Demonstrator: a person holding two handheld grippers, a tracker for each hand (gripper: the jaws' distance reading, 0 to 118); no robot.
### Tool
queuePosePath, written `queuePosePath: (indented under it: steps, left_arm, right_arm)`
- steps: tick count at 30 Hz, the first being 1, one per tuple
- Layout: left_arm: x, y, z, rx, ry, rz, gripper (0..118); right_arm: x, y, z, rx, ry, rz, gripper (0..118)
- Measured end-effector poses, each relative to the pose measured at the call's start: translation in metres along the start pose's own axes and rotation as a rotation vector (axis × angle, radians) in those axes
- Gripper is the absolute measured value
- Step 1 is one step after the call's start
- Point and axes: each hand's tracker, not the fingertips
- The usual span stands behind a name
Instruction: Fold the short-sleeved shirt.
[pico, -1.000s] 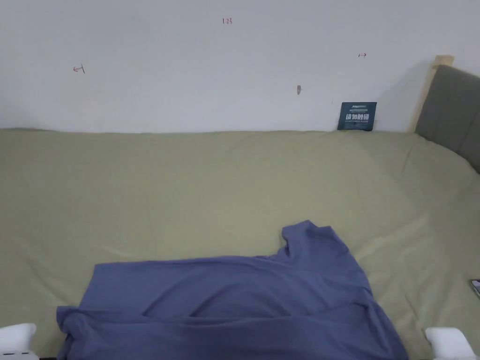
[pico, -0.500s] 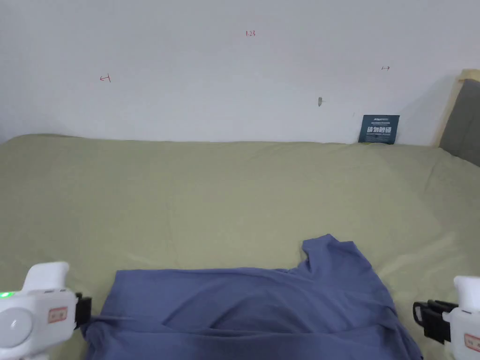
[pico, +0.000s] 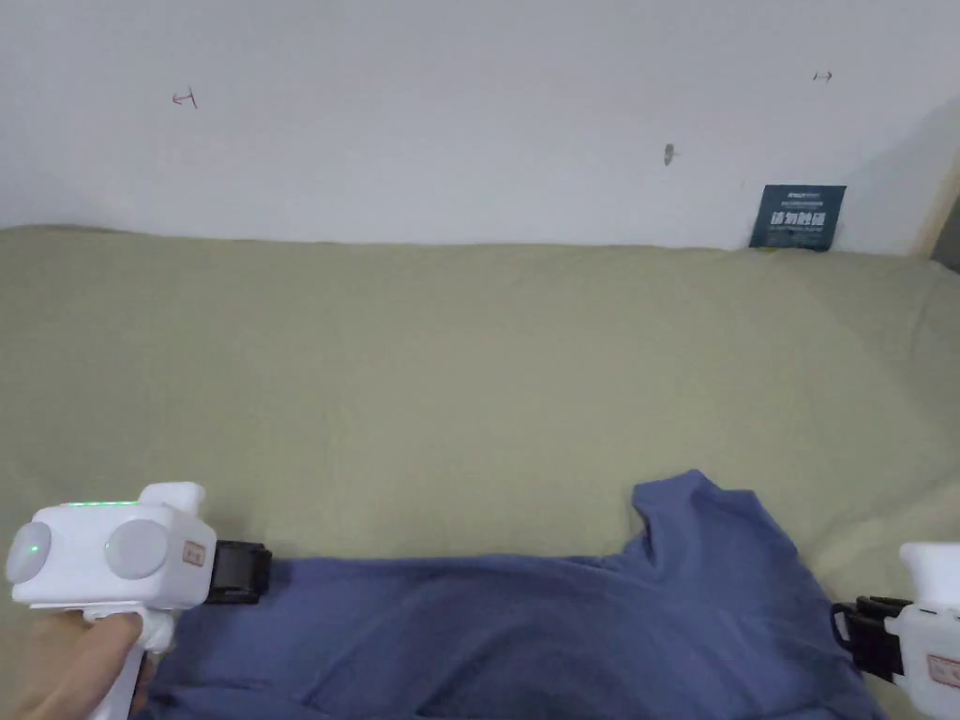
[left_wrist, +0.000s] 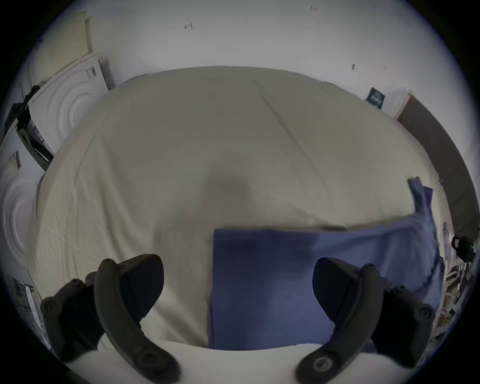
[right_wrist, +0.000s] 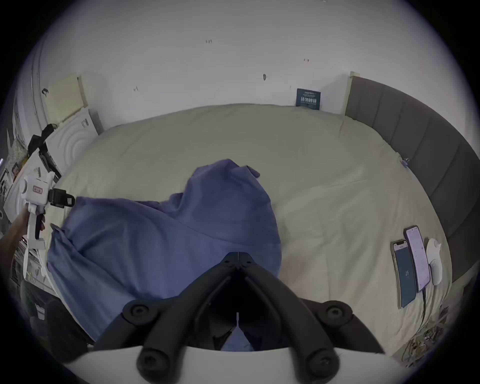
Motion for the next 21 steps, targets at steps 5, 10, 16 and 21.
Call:
queuePosePath:
  steps: [5,10,16,21]
  left_arm:
    - [0.009,0.000,-0.008,-0.041,0.011,-0.029,73]
    - [0.012,0.001,0.006,0.001,-0.007,-0.078,2]
    - [0.008,0.007,-0.003,-0.019,-0.026,-0.038,2]
    - [0.012,0.006,-0.004,-0.023,-0.015,-0.065,2]
  right_arm:
    - [0.010,0.005,-0.024,-0.043,-0.015,-0.004,0]
    - [0.020,0.018,-0.037,-0.071,-0.024,0.003,2]
    - [0.034,0.036,-0.067,-0.177,0.014,-0.040,99]
    - [0.039,0.035,-0.110,-0.298,0.001,-0.063,97]
